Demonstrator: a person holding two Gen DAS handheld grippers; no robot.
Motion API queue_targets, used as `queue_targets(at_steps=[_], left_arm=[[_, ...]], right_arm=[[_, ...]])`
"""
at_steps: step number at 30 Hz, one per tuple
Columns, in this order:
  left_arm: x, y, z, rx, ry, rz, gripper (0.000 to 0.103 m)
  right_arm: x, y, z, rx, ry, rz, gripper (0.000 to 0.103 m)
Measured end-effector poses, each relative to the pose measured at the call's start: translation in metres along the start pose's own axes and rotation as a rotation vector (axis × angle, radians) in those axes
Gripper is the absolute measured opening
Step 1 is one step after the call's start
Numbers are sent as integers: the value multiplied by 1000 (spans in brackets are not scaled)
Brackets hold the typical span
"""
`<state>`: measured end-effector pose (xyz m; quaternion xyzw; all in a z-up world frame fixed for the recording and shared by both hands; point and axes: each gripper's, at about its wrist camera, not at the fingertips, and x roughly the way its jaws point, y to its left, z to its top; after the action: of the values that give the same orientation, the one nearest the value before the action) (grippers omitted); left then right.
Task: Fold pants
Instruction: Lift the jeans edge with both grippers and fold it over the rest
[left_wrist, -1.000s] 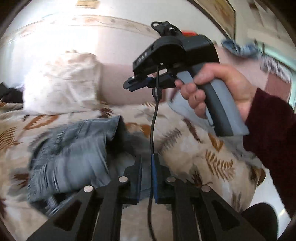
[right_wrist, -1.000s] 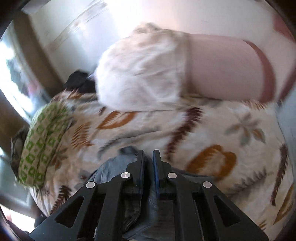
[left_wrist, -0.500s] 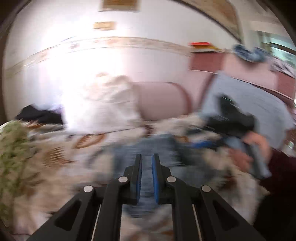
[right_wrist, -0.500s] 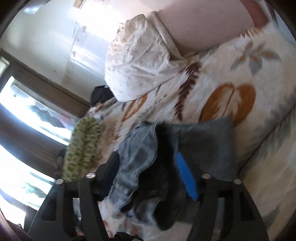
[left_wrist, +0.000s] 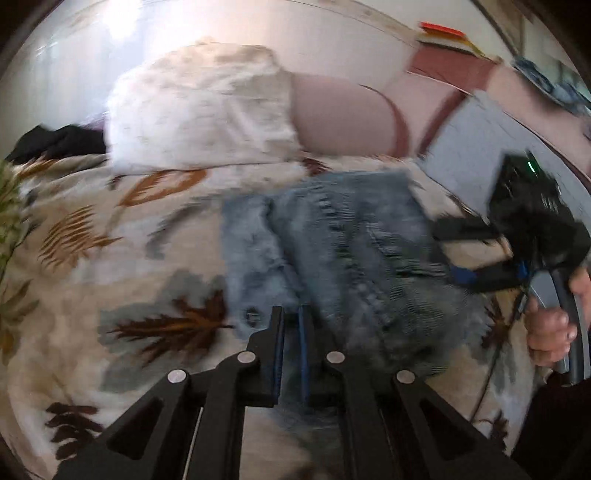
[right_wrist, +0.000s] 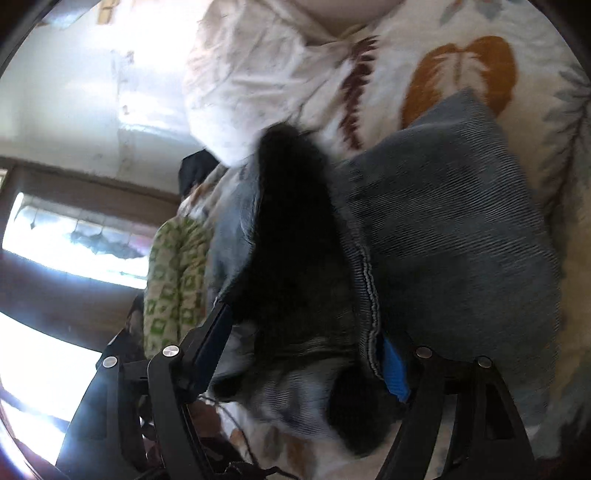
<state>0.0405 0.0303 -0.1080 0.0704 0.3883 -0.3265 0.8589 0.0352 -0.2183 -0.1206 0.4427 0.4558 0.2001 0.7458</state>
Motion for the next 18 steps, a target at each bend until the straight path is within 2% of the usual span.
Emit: queue_targets(at_steps=[2, 4, 6, 7, 8, 9, 10, 13, 18], left_arm=[[1, -17, 0, 70, -1, 23, 4], [3, -27, 0, 84, 18, -45, 4], [11, -42, -1, 137, 25, -10, 4], [14, -47, -1, 167, 20, 18, 4], [16, -49, -1, 164, 20, 30, 4], [18, -46, -1, 141, 28, 18, 4], [20, -43, 1, 114, 32, 3, 4], [16, -40, 9, 79, 28, -14, 5], [23, -69, 27, 156, 25, -9, 4]], right_arm=[[-2, 7, -3, -3, 10, 47, 79], [-8, 9, -7, 21, -7, 71, 81], [-13, 11, -11, 9, -26, 72, 80], [-13, 12, -11, -17, -32, 27, 77], [-10, 13, -10, -41, -24, -31, 60], [-5, 11, -10, -67, -14, -123, 29], [-2, 6, -9, -67, -12, -155, 21], [-5, 4, -6, -58, -27, -134, 17], [-35, 29, 0, -133, -132, -80, 15]])
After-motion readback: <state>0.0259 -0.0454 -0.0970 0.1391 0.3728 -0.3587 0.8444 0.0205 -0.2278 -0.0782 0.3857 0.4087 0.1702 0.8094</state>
